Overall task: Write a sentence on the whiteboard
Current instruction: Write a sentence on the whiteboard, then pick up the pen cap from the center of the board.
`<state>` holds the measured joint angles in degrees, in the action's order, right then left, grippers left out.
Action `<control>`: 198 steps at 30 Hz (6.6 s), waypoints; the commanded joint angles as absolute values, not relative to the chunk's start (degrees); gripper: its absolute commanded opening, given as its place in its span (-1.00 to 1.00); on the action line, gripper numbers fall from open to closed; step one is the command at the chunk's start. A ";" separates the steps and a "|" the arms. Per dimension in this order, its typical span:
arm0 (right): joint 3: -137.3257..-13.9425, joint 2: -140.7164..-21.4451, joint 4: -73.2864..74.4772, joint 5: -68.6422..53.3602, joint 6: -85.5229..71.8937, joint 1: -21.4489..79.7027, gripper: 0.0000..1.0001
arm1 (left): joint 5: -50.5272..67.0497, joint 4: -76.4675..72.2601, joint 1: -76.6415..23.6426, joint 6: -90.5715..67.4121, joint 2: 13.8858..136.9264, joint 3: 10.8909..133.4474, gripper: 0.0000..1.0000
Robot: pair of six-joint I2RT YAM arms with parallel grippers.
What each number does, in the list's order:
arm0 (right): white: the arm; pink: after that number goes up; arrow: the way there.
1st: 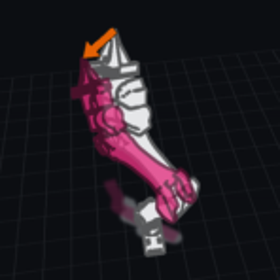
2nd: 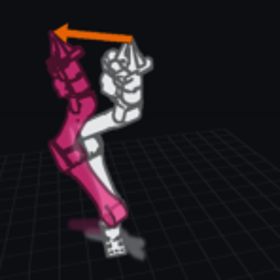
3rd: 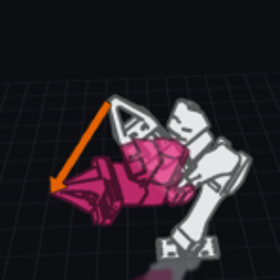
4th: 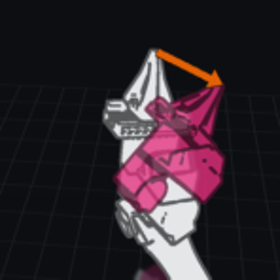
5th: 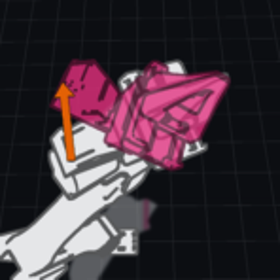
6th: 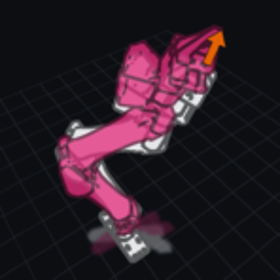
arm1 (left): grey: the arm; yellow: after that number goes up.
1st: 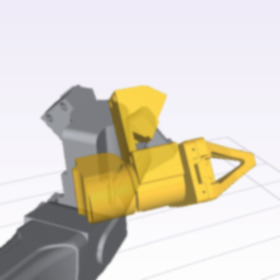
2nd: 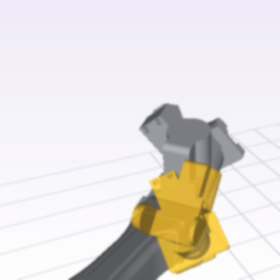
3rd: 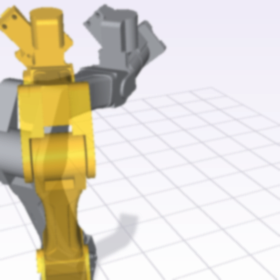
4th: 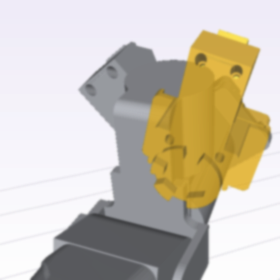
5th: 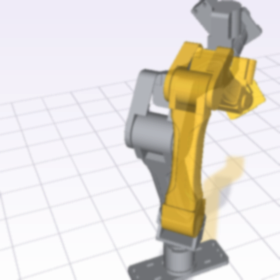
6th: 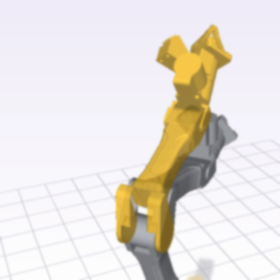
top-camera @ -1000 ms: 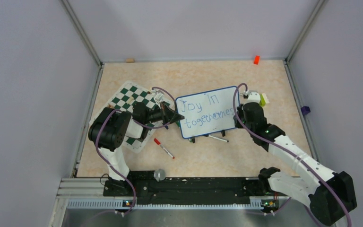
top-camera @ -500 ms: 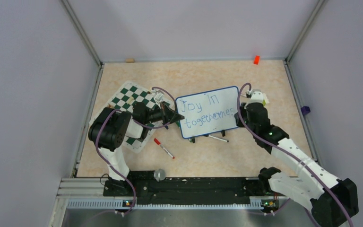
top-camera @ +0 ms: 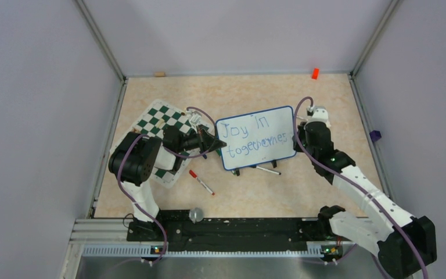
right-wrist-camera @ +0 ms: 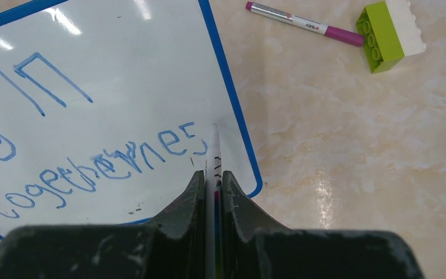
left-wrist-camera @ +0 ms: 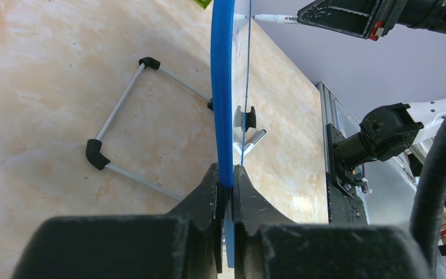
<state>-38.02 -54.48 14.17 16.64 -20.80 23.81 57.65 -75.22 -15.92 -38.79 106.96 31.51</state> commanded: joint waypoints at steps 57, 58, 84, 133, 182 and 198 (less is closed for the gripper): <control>-36.66 -54.97 13.84 16.97 -21.43 21.72 -1.00 | 61.43 -68.65 -16.62 -31.90 107.76 30.03 -1.00; -36.59 -54.95 13.93 16.70 -21.38 21.71 -1.00 | 61.39 -68.64 -16.63 -31.90 107.80 29.99 -1.00; -37.76 -43.70 16.00 9.37 -22.27 21.73 -1.00 | 61.55 -71.12 -16.12 -32.51 105.77 28.41 -0.45; -44.29 -37.27 24.84 8.94 -21.27 21.71 -1.00 | 23.02 13.86 -5.51 -31.57 25.57 26.33 0.97; -42.45 -38.43 17.69 6.70 -20.04 21.74 -1.00 | 17.00 21.89 -8.88 -41.14 68.19 45.07 0.93; -42.36 -38.23 18.02 7.00 -19.86 21.72 -1.00 | 3.18 39.76 -19.90 -40.37 94.55 67.52 0.06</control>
